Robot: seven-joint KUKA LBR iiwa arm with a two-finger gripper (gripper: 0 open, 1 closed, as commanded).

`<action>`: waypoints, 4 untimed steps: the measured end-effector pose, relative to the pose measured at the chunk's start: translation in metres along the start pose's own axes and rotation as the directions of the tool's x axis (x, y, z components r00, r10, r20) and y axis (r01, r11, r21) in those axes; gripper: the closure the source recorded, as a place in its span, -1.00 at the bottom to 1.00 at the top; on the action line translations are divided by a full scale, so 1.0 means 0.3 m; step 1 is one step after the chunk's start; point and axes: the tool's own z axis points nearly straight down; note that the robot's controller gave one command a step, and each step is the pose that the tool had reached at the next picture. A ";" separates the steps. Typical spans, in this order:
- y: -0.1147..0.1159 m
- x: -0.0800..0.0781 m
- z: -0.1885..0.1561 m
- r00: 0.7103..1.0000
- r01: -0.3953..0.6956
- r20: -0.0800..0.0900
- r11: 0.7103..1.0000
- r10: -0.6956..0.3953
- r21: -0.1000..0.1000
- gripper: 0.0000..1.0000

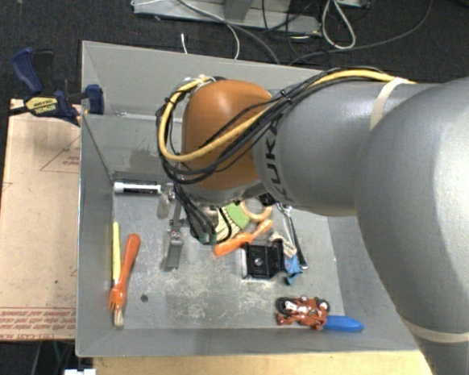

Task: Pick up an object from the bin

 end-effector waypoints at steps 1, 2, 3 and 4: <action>-0.003 -0.007 -0.013 1.000 -0.003 0.007 1.000 0.003 -0.001 -1.00; 0.098 -0.012 0.130 0.933 0.359 0.010 0.933 -0.359 0.001 -1.00; 0.125 0.053 0.103 0.861 0.509 0.007 0.861 -0.509 0.002 -1.00; 0.168 0.126 0.129 0.583 0.812 0.007 0.583 -0.812 0.004 -1.00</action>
Offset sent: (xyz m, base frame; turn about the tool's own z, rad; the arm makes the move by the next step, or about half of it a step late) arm 0.0016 0.0495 -0.0709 -0.6153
